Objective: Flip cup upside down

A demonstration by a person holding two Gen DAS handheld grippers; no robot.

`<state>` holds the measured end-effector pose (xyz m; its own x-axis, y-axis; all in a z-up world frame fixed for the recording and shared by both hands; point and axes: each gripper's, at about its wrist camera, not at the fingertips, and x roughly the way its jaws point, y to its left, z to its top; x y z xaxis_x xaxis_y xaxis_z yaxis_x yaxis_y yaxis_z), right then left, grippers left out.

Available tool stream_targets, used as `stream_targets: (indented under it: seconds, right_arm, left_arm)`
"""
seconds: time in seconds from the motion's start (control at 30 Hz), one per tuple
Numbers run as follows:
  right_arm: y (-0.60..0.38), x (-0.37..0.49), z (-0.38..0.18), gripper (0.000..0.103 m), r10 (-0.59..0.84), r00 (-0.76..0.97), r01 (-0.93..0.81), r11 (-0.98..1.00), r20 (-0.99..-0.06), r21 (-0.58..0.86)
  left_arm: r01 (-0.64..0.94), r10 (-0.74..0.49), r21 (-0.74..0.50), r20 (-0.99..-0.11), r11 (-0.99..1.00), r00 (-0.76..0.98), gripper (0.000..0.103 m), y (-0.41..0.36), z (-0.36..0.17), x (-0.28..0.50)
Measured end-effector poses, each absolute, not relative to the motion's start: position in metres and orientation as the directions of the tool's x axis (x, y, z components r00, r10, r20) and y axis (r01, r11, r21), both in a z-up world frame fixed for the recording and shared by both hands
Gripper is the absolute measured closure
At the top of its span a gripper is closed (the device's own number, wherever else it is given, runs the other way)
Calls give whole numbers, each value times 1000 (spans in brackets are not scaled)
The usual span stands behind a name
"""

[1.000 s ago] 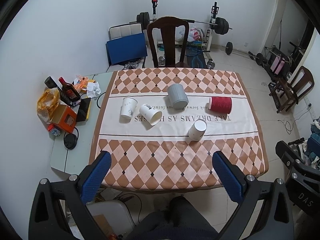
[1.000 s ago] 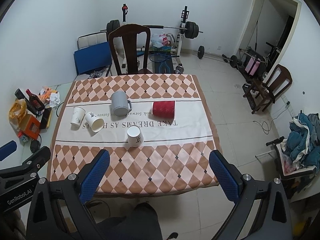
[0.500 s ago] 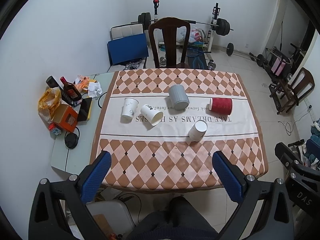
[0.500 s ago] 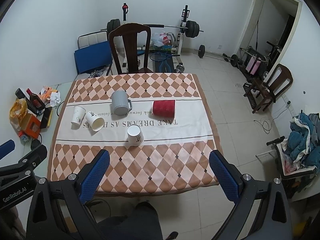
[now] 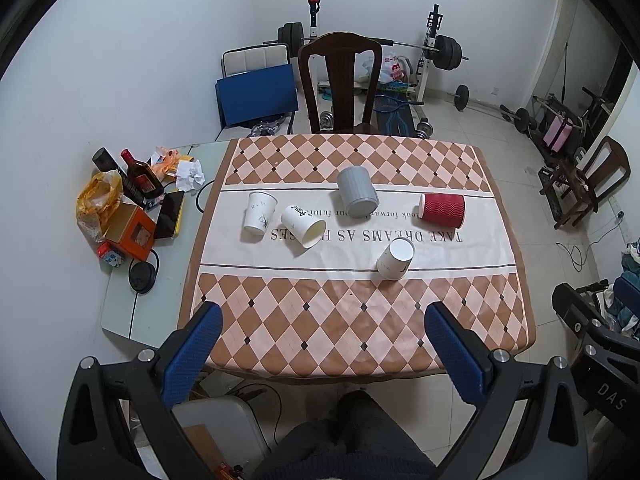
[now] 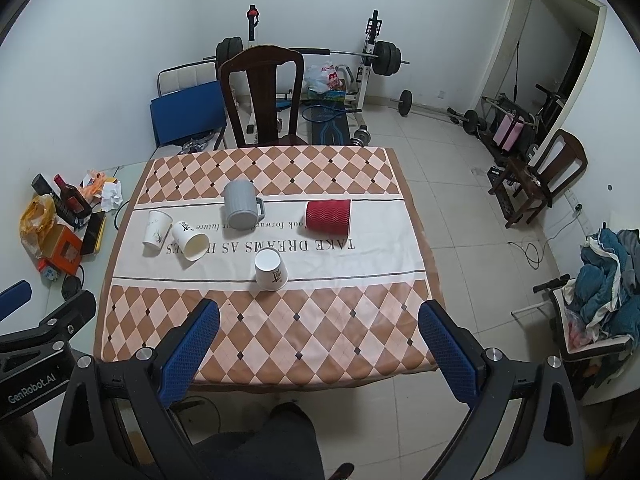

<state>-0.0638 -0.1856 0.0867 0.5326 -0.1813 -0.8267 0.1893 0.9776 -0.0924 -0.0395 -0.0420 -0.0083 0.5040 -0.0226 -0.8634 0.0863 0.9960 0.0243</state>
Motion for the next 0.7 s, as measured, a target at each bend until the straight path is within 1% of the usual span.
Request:
stream_targets:
  seconds: [0.7]
  right_arm:
    - [-185, -64, 87, 2, -182, 531, 191, 977, -827, -92]
  left_arm:
    - [88, -20, 28, -861, 996, 508, 0, -41, -7, -40]
